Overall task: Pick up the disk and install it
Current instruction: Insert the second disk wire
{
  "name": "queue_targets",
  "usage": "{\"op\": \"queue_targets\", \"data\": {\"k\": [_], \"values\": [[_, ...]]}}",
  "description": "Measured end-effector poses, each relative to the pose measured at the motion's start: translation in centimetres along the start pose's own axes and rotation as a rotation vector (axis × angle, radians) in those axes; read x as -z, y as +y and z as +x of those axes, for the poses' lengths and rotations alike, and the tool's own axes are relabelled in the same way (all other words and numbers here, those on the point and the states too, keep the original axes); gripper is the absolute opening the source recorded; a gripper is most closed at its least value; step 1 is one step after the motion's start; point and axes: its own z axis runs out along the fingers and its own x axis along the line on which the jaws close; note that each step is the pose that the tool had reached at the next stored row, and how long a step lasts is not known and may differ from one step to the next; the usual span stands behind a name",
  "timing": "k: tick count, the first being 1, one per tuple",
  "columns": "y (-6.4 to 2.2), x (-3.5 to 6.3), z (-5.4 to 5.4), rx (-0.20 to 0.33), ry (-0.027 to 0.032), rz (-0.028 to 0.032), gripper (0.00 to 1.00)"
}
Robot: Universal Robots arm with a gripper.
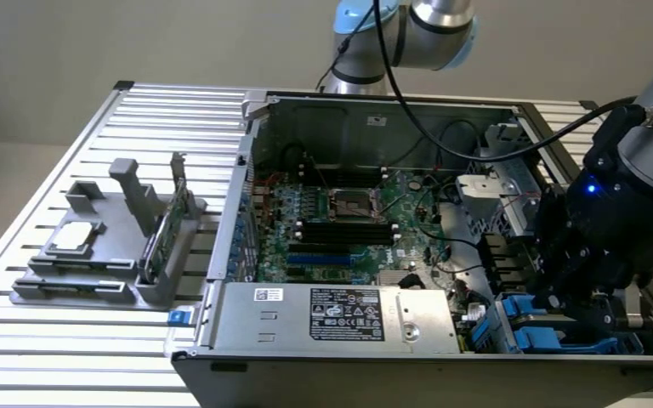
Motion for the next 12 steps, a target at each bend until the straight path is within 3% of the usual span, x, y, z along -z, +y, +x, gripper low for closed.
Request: {"op": "queue_targets", "data": {"k": [6,9,12], "values": [[0.07,1.66,1.1,0.000,-0.0011,0.0001,0.25],[0.13,2.69,1.4,0.000,-0.0042,0.0000,0.25],[0.15,3.11,1.9,0.001,-0.0074,-0.0003,0.25]]}}
